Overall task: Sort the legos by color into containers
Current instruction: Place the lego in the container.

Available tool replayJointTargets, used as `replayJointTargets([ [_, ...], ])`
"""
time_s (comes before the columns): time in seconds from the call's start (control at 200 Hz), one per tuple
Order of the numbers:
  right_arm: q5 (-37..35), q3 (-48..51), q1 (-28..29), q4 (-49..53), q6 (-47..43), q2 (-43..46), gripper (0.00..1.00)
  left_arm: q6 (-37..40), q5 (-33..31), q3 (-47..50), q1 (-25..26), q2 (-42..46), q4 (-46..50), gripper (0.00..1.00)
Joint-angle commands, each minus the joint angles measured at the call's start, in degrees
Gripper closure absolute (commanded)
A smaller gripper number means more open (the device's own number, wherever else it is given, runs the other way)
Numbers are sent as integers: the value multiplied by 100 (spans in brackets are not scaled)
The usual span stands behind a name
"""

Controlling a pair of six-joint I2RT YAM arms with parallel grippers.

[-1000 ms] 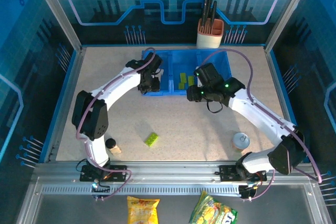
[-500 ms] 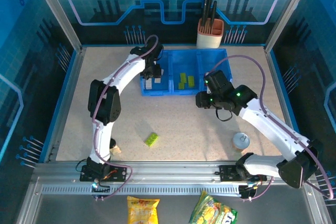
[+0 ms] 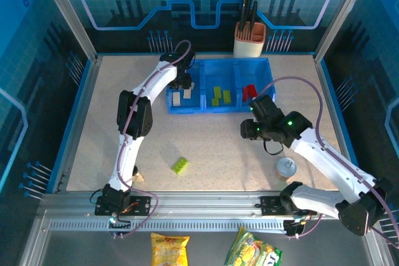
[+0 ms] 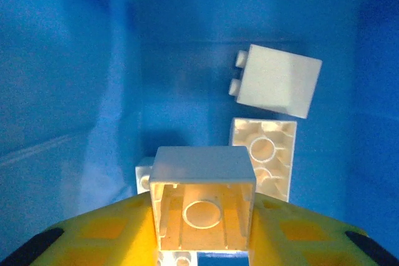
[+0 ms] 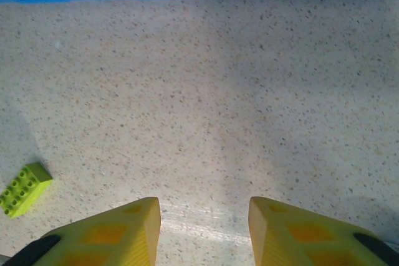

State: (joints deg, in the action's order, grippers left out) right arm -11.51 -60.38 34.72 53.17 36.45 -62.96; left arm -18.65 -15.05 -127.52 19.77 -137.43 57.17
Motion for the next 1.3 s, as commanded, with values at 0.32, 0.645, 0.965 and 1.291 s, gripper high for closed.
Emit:
replayJointTargets([
  [0.32, -115, 185, 4, 212, 196, 275, 58, 152, -401, -429, -52, -519, 154, 59],
  [0.645, -124, 202, 4, 203, 196, 302, 58, 117, -376, -518, -52, -619, 161, 57],
  [0.965, -42, 164, 13, 87, 73, 184, 58, 21, -134, -528, -52, -310, 177, 55],
  [1.291, 419, 444, 26, -917, -1457, -63, 56, -180, 430, 214, -46, 547, -105, 55],
])
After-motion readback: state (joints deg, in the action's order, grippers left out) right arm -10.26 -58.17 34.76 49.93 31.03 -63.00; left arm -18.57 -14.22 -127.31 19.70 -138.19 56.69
